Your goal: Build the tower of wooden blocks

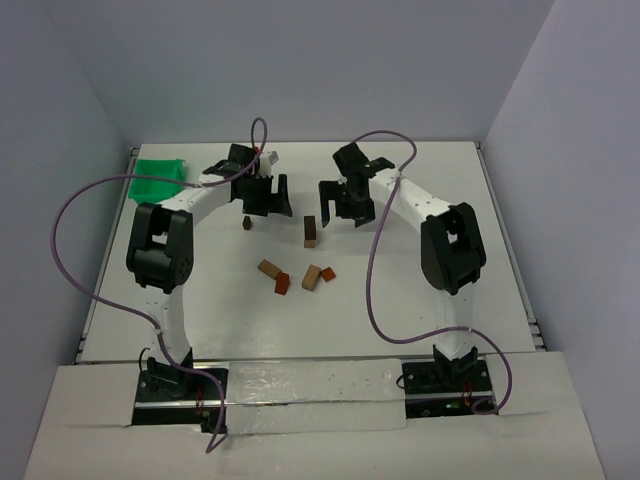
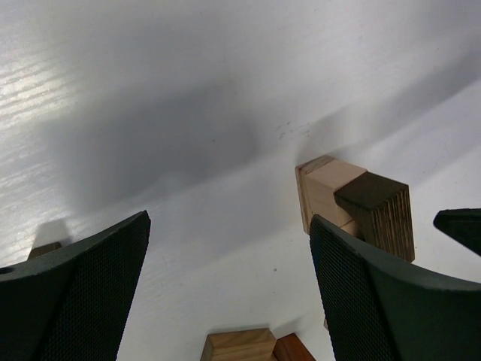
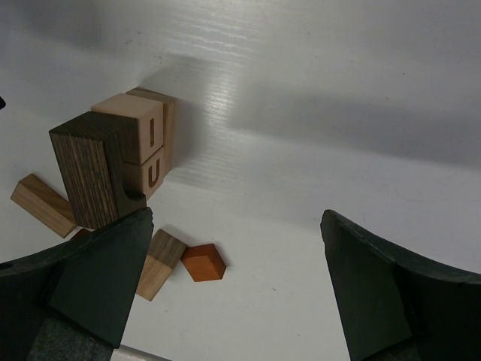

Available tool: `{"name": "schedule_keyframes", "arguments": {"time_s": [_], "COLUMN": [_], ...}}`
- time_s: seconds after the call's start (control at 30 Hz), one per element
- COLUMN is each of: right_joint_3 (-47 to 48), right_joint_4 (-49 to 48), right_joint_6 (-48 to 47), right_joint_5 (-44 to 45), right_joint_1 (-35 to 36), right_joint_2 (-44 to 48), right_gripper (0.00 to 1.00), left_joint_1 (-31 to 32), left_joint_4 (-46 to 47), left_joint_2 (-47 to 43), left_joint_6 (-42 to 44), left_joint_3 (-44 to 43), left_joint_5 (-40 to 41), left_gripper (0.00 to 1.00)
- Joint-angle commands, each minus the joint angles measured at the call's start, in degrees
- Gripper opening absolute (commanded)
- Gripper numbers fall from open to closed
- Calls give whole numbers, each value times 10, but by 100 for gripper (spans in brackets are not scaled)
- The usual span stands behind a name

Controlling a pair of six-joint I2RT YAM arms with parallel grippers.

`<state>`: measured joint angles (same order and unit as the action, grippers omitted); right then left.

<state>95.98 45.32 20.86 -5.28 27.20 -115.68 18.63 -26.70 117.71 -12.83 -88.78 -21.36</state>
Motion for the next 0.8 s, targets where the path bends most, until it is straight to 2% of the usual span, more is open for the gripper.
{"name": "schedule_keyframes", "arguments": {"time_s": [0.0,0.77], "right_joint_3": [9,-11], "right_joint_4": [6,17], "right_joint_6": [-7,-8], "right_joint_5": [9,-1], "right_joint_1": [6,19], "right_joint_2": [-14,-6], "right_gripper": [100,100], "left_joint_1": [1,22], "left_joint_4": [16,11], "left_joint_2": [12,29], "left_joint_6": [-9,-9], "left_joint_3": [-33,-49], "left_joint_5": [-21,-17], "left_gripper": [92,93]}}
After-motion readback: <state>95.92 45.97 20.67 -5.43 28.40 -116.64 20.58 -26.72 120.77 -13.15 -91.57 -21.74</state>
